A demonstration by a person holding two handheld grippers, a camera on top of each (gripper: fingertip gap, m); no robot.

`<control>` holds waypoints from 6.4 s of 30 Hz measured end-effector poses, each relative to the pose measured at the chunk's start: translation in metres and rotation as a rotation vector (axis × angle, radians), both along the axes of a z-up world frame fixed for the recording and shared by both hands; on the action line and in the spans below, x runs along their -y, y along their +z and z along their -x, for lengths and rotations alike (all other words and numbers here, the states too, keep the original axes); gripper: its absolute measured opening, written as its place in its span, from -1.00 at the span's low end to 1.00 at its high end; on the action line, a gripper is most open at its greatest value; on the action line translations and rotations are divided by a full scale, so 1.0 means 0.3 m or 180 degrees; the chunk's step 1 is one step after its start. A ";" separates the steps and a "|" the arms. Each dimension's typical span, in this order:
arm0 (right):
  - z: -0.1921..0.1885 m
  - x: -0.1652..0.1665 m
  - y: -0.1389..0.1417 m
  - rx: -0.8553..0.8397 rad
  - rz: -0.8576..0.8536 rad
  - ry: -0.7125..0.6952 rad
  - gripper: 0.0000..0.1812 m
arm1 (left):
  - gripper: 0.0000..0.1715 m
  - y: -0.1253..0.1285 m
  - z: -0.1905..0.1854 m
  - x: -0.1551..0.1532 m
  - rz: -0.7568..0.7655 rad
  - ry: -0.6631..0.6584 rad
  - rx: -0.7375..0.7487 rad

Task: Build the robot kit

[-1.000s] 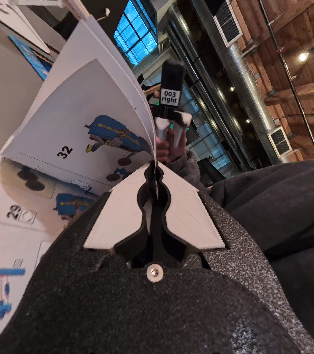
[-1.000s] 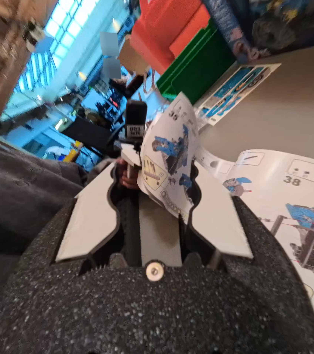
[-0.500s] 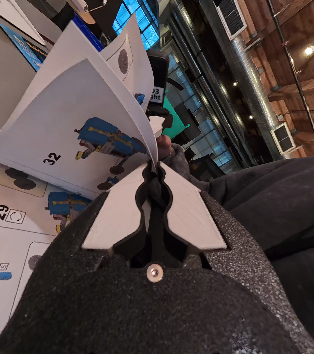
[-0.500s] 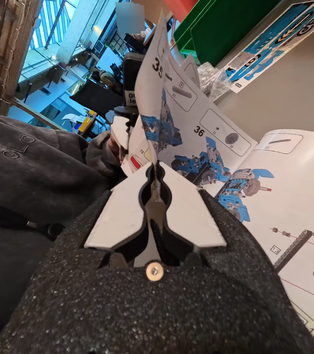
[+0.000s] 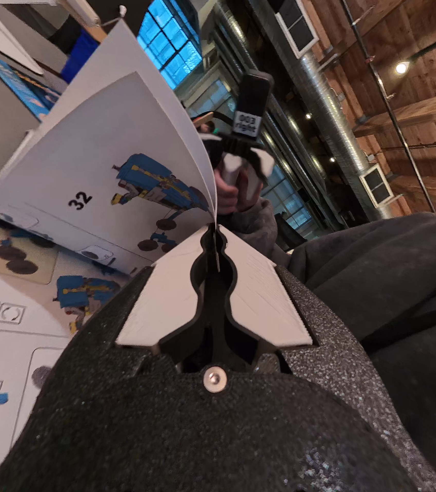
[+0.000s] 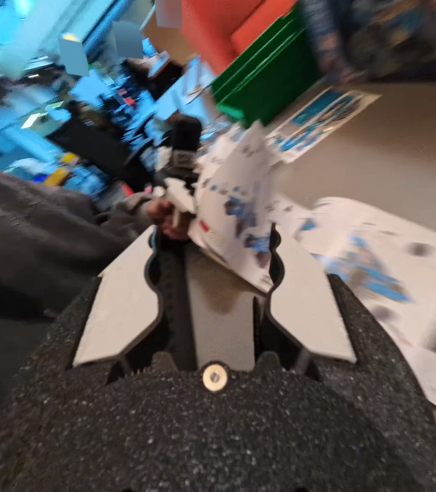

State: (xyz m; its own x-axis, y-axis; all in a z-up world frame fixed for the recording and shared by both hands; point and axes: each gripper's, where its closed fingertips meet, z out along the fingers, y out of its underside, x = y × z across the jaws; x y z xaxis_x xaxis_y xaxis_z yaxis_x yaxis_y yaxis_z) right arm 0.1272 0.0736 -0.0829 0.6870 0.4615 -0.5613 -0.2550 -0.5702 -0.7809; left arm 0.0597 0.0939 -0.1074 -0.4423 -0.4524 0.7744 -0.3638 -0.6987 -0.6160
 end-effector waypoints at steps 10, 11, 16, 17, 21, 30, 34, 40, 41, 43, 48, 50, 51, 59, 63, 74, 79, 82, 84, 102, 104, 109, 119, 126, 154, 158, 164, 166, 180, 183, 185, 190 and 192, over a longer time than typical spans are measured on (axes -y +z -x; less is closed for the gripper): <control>0.177 -0.081 -0.158 -0.0333 0.0215 0.0705 -0.64 | -1.00 -0.030 0.002 0.022 -0.0290 -0.0066 -0.0036; 0.178 -0.080 -0.161 -0.0347 0.0195 0.0712 -0.65 | -1.00 -0.035 0.002 0.025 -0.0315 -0.0063 -0.0059; 0.164 -0.086 -0.181 -0.0457 0.0198 0.0695 -0.74 | -1.00 -0.070 0.004 0.027 -0.0380 -0.0039 -0.0206; 0.147 -0.092 -0.174 -0.0522 0.0183 0.0641 -0.77 | -1.00 -0.078 0.008 0.027 -0.0380 -0.0035 -0.0242; 0.095 -0.087 -0.154 -0.0759 0.0143 0.0560 -0.78 | -1.00 -0.103 0.010 0.012 -0.0516 0.0137 -0.0396; 0.150 -0.083 -0.178 -0.0494 0.0101 0.0638 -0.73 | -0.35 -0.005 0.193 -0.269 -0.1192 0.2183 -0.0973; 0.183 -0.069 -0.181 -0.0398 0.0074 0.0755 -0.68 | -0.41 0.027 0.004 -0.047 -0.0648 0.0921 -0.0491; 0.186 -0.067 -0.189 -0.0437 0.0111 0.0792 -0.70 | -0.79 0.018 -0.094 0.049 -0.0351 0.0222 -0.0064; 0.182 -0.065 -0.180 -0.0469 0.0078 0.0788 -0.69 | -0.83 0.022 -0.094 0.049 -0.0317 0.0219 -0.0027; 0.170 -0.064 -0.162 -0.0556 0.0028 0.0766 -0.67 | -0.87 0.031 -0.089 0.050 -0.0403 0.0269 0.0037; 0.169 -0.063 -0.154 -0.0614 0.0011 0.0792 -0.66 | -1.00 0.020 -0.086 0.036 -0.0532 0.0372 0.0037; 0.167 -0.066 -0.151 -0.0646 0.0008 0.0791 -0.66 | -1.00 0.019 -0.081 0.033 -0.0531 0.0370 0.0041; 0.164 -0.067 -0.150 -0.0664 0.0010 0.0784 -0.66 | -1.00 0.017 -0.080 0.031 -0.0522 0.0366 0.0038; 0.126 -0.076 -0.132 -0.0780 -0.0045 0.0649 -0.83 | -0.99 0.009 -0.059 0.009 -0.0440 0.0368 0.0018; 0.041 -0.096 -0.138 -0.0762 -0.0035 0.0321 -0.97 | -1.00 0.009 -0.023 0.001 -0.0415 0.0372 0.0013; -0.276 -0.060 -0.202 -0.0209 0.0217 -0.0929 -0.91 | -1.00 -0.015 0.051 -0.048 -0.0317 0.0345 -0.0089; -0.335 -0.049 -0.198 -0.0402 0.0219 -0.1117 -0.84 | -1.00 -0.021 0.089 -0.040 -0.0536 0.0240 -0.0099; -0.341 -0.048 -0.192 -0.0478 0.0192 -0.1110 -0.86 | -1.00 -0.039 0.116 -0.054 -0.0632 0.0277 -0.0154; -0.342 -0.050 -0.200 -0.0485 0.0217 -0.1102 -0.88 | -1.00 -0.008 0.114 -0.076 -0.0517 0.0351 -0.0024; -0.131 0.076 -0.198 -0.0827 0.0129 -0.0790 -0.93 | -0.99 0.130 -0.227 0.033 -0.0977 -0.0486 -0.0153; -0.114 0.075 -0.193 -0.0710 0.0072 -0.0741 -0.92 | -0.99 0.136 -0.214 0.026 -0.0986 -0.0501 -0.0016; -0.166 0.058 -0.172 -0.0770 -0.0085 -0.0951 -0.94 | -1.00 0.133 -0.200 0.026 -0.0548 -0.0464 0.0318; -0.211 0.056 -0.178 -0.0828 -0.0069 -0.1122 -0.93 | -1.00 0.127 -0.202 0.025 -0.0333 -0.0416 0.0426; -0.206 0.058 -0.177 -0.0826 -0.0065 -0.1107 -0.93 | -1.00 0.115 -0.202 0.015 -0.0412 -0.0367 0.0406; -0.201 0.059 -0.184 -0.0853 -0.0032 -0.1094 -0.93 | -1.00 0.097 -0.207 0.017 -0.0474 -0.0380 0.0340; -0.225 0.056 -0.169 -0.0825 -0.0128 -0.1233 -0.78 | -1.00 0.096 -0.208 0.012 -0.0485 -0.0355 0.0341; -0.284 0.061 -0.128 -0.0901 -0.0349 -0.1509 -0.49 | -0.99 0.103 -0.216 -0.009 -0.0501 -0.0243 0.0362; -0.295 0.070 -0.097 -0.0904 -0.0501 -0.1544 -0.46 | -0.99 0.103 -0.216 -0.011 -0.0518 -0.0228 0.0358; -0.208 0.086 -0.044 0.0694 -0.1090 -0.1499 -0.45 | -0.99 0.118 -0.120 0.004 -0.0641 -0.0428 0.0393; -0.076 0.062 -0.175 0.1024 -0.0632 -0.0874 -0.41 | -0.99 0.117 -0.054 -0.030 -0.0646 -0.0334 0.0321; 0.057 0.061 -0.200 0.0930 -0.0588 -0.0397 -0.28 | -0.99 0.111 -0.023 -0.048 -0.0657 -0.0198 0.0284; 0.174 0.005 -0.186 0.1233 -0.0802 -0.0345 -0.25 | -0.99 0.070 0.012 -0.016 -0.0818 -0.0161 0.0148; 0.188 -0.024 -0.188 0.1385 -0.0828 -0.0438 -0.28 | -1.00 0.056 0.027 -0.018 -0.0894 -0.0134 0.0093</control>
State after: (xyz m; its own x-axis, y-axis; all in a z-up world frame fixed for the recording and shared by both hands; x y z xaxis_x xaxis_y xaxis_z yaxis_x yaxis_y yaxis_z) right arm 0.0708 0.0807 -0.1394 0.8951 0.4367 -0.0894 0.0655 -0.3273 -0.9426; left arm 0.0517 0.0992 -0.0905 -0.4856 -0.6281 0.6080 -0.3682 -0.4838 -0.7939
